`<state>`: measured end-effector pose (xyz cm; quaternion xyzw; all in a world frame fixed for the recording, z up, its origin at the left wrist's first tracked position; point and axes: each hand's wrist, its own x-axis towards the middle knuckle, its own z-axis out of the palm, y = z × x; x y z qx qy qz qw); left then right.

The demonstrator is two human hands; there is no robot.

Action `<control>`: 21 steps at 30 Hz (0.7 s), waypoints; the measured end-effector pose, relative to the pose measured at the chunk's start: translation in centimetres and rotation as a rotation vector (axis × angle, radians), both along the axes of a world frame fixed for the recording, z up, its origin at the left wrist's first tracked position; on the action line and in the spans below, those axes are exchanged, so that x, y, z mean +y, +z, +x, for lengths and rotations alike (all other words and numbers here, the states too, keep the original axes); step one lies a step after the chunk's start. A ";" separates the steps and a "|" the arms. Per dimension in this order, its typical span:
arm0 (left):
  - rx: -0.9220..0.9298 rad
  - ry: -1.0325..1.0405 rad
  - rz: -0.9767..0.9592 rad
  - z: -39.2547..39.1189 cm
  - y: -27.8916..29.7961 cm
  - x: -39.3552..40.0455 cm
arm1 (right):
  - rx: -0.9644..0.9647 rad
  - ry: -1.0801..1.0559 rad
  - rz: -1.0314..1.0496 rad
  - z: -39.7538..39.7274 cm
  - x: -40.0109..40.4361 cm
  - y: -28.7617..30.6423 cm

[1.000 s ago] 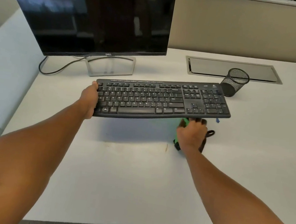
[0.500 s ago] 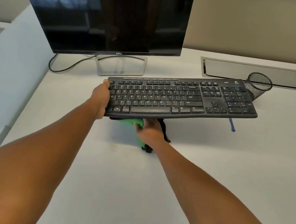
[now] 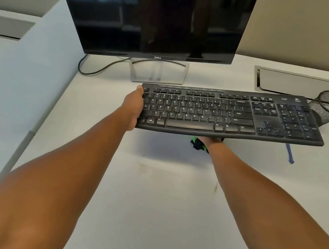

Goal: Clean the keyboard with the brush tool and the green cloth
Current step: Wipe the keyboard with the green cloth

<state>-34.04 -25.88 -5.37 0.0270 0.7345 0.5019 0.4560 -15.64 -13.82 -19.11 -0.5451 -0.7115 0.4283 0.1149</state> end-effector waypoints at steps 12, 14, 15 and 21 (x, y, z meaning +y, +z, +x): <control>-0.008 0.008 0.017 0.1 0.0 -0.9 | 0.078 1.191 0.177 -6.0 -16.2 2.3; -0.008 0.001 0.019 0.1 0.3 -0.9 | 0.142 1.157 0.168 -3.8 -15.7 3.3; -0.008 0.000 0.027 0.0 0.4 -0.9 | 0.147 1.084 0.190 -2.5 -14.6 4.0; 0.002 -0.009 0.009 0.0 0.3 -1.5 | -0.508 0.459 0.198 4.8 -4.7 6.9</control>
